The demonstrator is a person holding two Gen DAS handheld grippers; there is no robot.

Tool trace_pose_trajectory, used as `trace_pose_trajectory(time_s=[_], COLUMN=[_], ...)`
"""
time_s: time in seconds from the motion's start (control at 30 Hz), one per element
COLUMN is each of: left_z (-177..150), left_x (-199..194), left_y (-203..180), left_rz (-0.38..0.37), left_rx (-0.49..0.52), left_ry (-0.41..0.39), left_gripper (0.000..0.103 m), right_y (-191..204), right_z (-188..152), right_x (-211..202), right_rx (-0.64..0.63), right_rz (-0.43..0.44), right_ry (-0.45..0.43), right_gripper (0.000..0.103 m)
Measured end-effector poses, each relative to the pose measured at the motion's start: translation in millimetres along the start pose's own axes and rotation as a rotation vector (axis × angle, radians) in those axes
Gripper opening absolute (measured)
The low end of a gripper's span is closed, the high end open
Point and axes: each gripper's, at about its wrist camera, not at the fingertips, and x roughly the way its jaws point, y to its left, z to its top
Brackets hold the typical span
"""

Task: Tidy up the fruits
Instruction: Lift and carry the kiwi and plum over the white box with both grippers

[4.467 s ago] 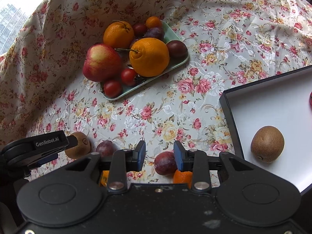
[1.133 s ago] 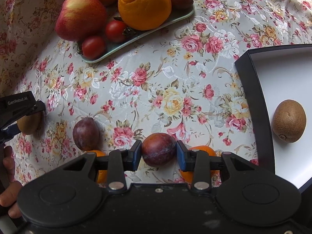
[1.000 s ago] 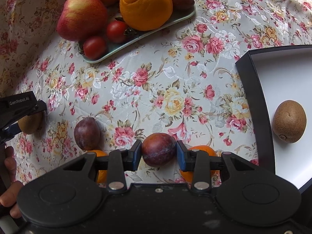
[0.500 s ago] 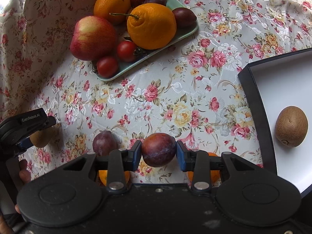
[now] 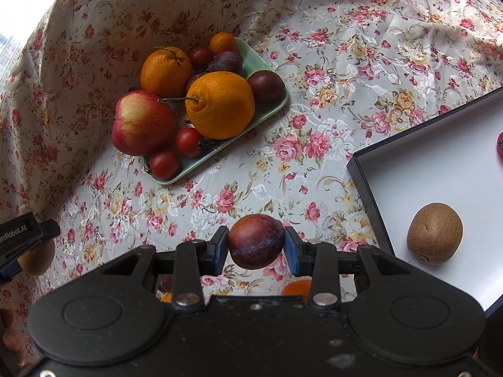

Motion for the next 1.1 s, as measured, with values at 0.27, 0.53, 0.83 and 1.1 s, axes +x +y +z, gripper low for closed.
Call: trace_pose_trajectory(time_s=[0.27,0.53,0.83,1.1], left_z=[-28,-47,-75,-86], left_x=[-19,-36,-46,-44], left_y=[-65,-144,-218,-254], left_rz=[-0.136,-0.224,-0.303,-0.333], left_rx=[0.100,0.240,0.376,0.402], left_ry=[0.042,0.056,0.106,0.161], left_gripper=[0.063,0.063,0.063,0.063], right_y=[-47,-121,-201,-231], right_z=[16,38,52,49], right_x=[-10,-19,-32,-39], right_rx=[0.094,0.232,0.374,0.394], right_rz=[-0.046,-0.106,-0.183,-0.220], right_ry=[-0.012,-0.030,-0.023,-0.009], right_gripper=[0.039,0.039,0.039,0.039])
